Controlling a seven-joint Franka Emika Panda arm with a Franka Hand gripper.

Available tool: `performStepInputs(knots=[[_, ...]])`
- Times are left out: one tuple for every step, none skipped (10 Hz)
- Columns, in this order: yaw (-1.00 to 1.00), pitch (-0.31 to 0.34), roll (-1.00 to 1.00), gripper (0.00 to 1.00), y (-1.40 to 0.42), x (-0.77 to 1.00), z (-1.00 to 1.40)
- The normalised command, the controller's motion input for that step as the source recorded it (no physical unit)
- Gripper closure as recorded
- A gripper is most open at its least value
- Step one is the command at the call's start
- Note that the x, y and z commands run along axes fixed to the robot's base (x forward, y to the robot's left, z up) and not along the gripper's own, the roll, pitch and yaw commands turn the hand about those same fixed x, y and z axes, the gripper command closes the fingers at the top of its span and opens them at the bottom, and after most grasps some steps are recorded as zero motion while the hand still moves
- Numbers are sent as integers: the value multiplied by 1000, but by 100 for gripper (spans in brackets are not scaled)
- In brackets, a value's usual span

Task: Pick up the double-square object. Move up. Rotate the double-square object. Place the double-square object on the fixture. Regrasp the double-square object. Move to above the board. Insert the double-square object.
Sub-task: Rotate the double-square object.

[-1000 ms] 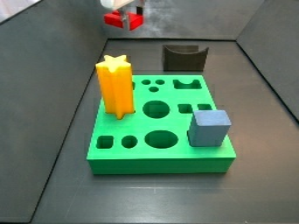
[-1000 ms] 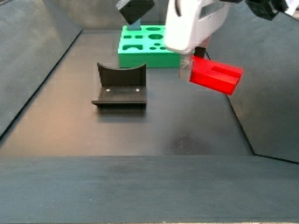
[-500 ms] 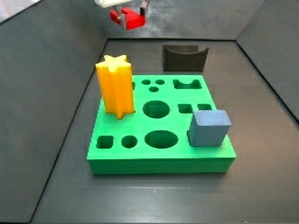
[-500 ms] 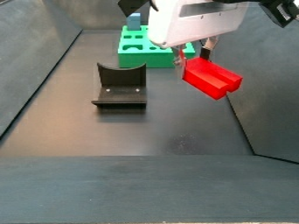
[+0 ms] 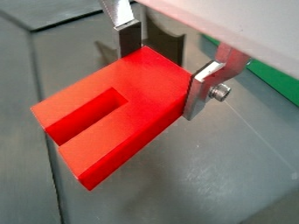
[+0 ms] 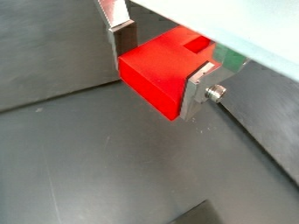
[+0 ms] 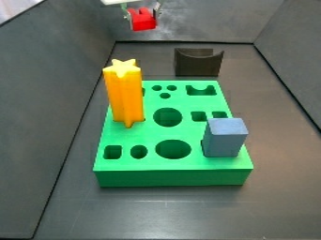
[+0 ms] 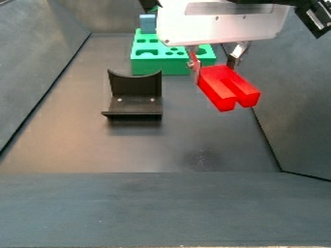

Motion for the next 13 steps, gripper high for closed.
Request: performStepInputs(knots=[[-1000, 14, -60, 100, 19, 17, -40], [-938, 18, -76, 100, 19, 18, -40], [-717, 18, -76, 100, 20, 18, -39], [-440, 17, -76, 100, 20, 20, -38], [-259, 16, -76, 100, 20, 21, -37], [0, 0, 0, 100, 0, 0, -1000], [34, -2, 0, 100, 0, 1, -1000], [43, -30, -5, 100, 0, 18, -1000], [34, -31, -23, 100, -4, 21, -1000], [27, -34, -37, 100, -2, 26, -1000], [22, -35, -52, 100, -1, 34, -1000], [13, -31, -72, 100, 5, 45, -989], [9, -29, -90, 100, 8, 51, -816]])
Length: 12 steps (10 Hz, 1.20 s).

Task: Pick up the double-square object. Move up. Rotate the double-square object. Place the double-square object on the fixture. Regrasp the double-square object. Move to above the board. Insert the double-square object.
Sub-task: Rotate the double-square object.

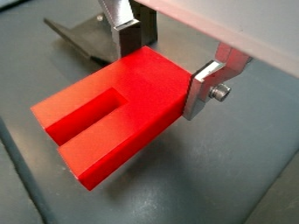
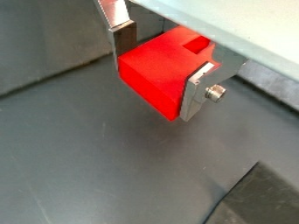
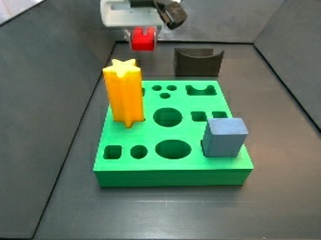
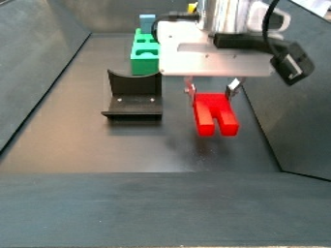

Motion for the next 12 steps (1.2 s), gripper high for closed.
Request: performStepInputs(knots=[[9, -27, -98, 100, 8, 50, -735], [10, -33, -114, 100, 10, 47, -581], [8, -33, -125, 100, 12, 47, -471], [5, -36, -138, 100, 20, 45, -329], [4, -38, -143, 100, 23, 45, -259], [0, 0, 0, 0, 0, 0, 0], [0, 0, 0, 0, 0, 0, 1000], [-2, 13, 1, 0, 0, -7, 1000], [-9, 33, 7, 0, 2, -17, 1000], [-22, 55, 22, 0, 6, -14, 1000], [-26, 67, 35, 0, 7, -15, 1000], [-29, 68, 50, 0, 9, -20, 1000]])
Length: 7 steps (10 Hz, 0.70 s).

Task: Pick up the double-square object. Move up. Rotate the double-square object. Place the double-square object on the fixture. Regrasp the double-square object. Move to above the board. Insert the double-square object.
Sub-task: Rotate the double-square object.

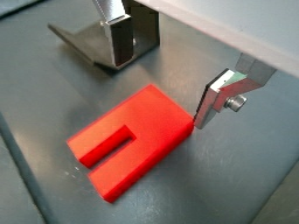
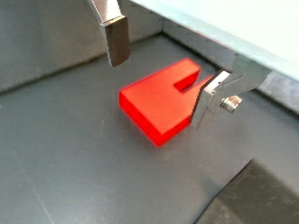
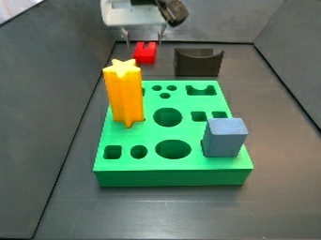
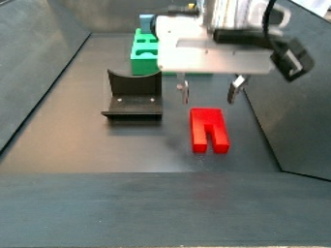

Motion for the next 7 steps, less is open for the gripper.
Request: performStepInputs(knots=[[-29, 61, 66, 0, 10, -33, 1000], [-24, 61, 74, 0, 11, -38, 965], [-13, 60, 81, 0, 6, -33, 766], [-9, 62, 88, 0, 5, -32, 616], [1000, 0, 0, 0, 0, 0, 0], [1000, 0, 0, 0, -3, 1, -103], [1000, -1, 2, 0, -4, 26, -233]])
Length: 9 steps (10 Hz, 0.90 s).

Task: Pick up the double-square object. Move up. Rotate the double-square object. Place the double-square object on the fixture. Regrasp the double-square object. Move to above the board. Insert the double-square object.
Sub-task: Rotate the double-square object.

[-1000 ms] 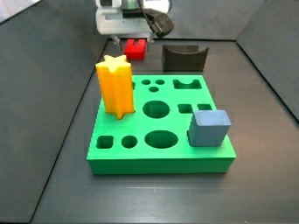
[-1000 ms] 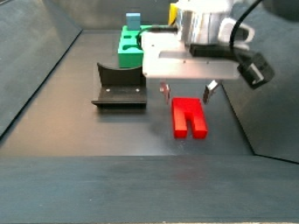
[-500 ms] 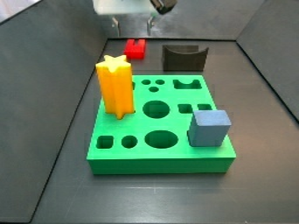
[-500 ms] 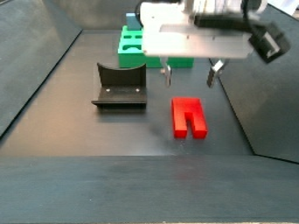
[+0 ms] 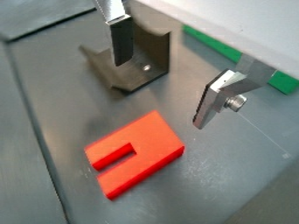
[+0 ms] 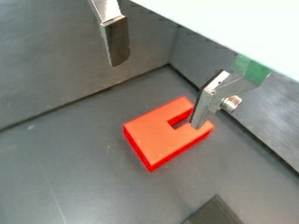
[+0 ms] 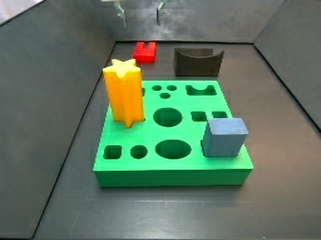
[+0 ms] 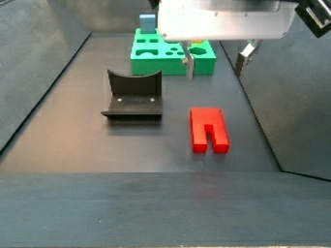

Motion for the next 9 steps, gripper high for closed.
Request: performStepInputs(knots=[[1000, -4, 2, 0, 0, 53, -142], [1000, -6, 1, 0, -1, 46, -74], [1000, -7, 1, 0, 1, 35, -55], [1000, -8, 1, 0, 0, 36, -41], [1000, -8, 1, 0, 0, 38, -34], [1000, -9, 1, 0, 0, 42, -23], [1000, -10, 1, 0, -1, 42, -18], [1000, -10, 1, 0, -2, 40, -15], [1000, -11, 1, 0, -2, 37, -12]])
